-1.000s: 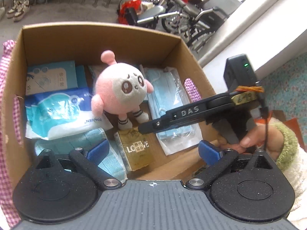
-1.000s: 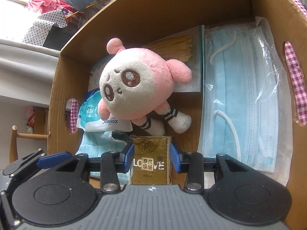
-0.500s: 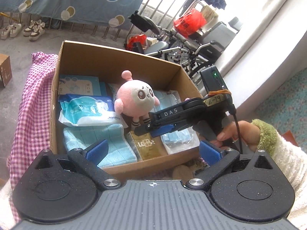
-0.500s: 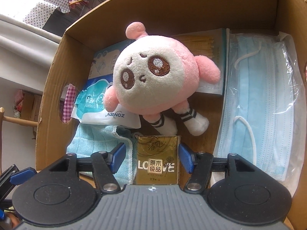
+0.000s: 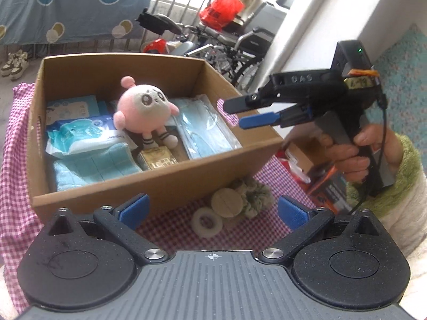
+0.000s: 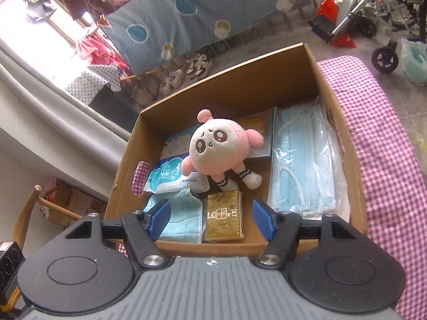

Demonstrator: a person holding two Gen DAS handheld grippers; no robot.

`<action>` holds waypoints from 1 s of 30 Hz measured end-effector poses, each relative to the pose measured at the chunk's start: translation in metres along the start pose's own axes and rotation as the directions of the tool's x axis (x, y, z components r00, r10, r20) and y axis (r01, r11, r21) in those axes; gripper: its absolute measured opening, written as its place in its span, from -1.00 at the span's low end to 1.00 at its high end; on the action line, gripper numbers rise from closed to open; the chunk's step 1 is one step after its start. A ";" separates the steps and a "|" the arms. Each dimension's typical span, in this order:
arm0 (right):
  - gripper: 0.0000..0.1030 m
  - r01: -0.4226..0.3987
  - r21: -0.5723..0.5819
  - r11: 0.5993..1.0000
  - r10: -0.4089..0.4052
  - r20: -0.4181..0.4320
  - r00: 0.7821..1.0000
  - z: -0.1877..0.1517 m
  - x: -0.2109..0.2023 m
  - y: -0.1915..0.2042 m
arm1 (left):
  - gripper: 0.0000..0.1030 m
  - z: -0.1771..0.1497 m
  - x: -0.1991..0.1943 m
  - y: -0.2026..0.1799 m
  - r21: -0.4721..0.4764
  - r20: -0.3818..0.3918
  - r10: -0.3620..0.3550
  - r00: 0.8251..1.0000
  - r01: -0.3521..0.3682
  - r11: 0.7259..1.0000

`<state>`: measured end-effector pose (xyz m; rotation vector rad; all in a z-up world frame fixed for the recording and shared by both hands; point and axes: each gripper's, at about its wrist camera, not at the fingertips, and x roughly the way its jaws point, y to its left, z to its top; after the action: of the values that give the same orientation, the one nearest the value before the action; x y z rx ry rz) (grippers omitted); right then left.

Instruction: Organize soft objects

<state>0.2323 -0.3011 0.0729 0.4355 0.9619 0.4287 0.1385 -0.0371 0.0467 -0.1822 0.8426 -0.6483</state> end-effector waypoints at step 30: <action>-0.42 -0.139 0.412 0.901 0.119 0.073 0.990 -0.128 0.049 -0.098 | 0.22 -0.034 0.150 -0.060 0.372 -0.178 0.137 0.974 -0.062 0.926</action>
<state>0.1633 -0.3361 -0.0767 0.8986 0.9828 0.3286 0.1586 -0.1717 -0.0476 0.2675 0.9030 -0.7228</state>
